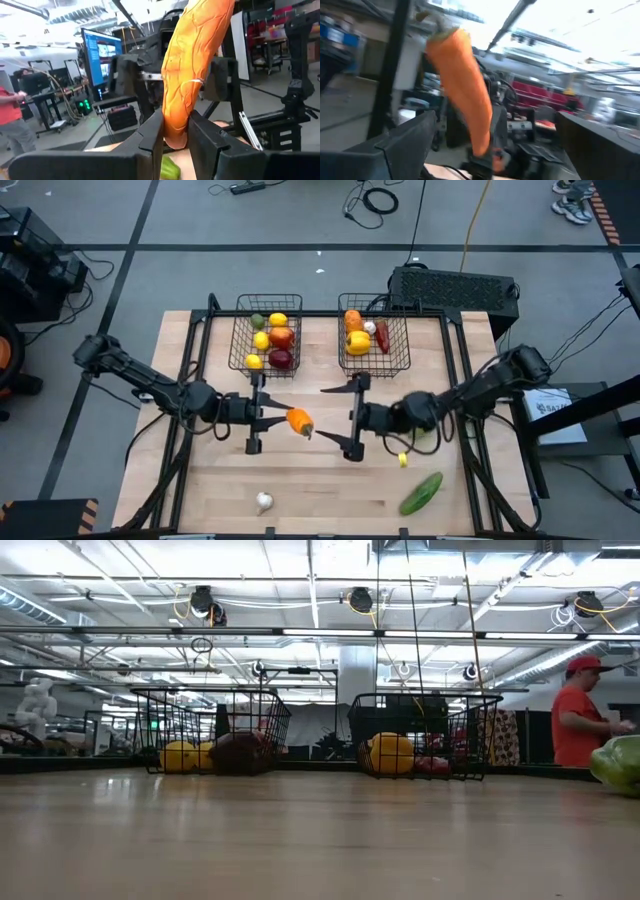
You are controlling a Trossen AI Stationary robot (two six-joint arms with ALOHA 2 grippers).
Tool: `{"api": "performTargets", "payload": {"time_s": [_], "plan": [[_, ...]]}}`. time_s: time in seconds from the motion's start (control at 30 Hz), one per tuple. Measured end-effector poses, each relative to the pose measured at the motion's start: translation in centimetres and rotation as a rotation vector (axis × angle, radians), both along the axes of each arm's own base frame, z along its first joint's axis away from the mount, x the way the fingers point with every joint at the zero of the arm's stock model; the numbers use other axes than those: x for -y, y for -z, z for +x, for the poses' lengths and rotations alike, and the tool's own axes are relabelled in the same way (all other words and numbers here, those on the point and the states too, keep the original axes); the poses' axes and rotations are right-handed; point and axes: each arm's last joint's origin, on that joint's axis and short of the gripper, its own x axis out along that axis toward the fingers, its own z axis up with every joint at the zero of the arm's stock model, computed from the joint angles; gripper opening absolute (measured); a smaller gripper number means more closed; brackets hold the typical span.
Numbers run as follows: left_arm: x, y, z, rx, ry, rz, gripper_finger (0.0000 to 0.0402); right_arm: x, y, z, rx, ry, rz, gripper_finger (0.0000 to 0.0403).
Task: Sort produce into baskets
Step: Put the orange chili pepper into the right mesh basket
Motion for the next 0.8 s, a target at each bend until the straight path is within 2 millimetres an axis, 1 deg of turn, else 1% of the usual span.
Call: {"api": "performTargets", "payload": {"time_s": [0.1,0.2,0.3,0.57,0.67,0.8], "plan": [[0.0,0.6,0.6,-0.014,-0.008,0.006,0.0079,1.1,-0.1,0.4,0.020,-0.063,0.013,0.0399],[-0.2,0.9,1.2,-0.014,-0.024,0.007,0.0079,1.7,-0.1,0.7,0.027,-0.102,0.008,0.0393],[-0.6,1.3,1.8,-0.010,-0.047,0.003,0.0079,1.9,0.0,0.8,0.020,-0.158,-0.006,0.0391],[-1.5,2.6,3.6,-0.009,-0.092,0.001,0.0079,2.1,0.1,0.9,0.010,-0.160,-0.004,0.0388],[-1.7,3.0,4.1,-0.008,-0.098,0.001,0.0079,2.1,0.1,0.9,0.010,-0.159,0.000,0.0368],[-1.8,3.0,4.1,-0.004,-0.102,0.001,0.0079,2.1,0.2,0.9,0.003,-0.154,0.004,0.0322]]}}
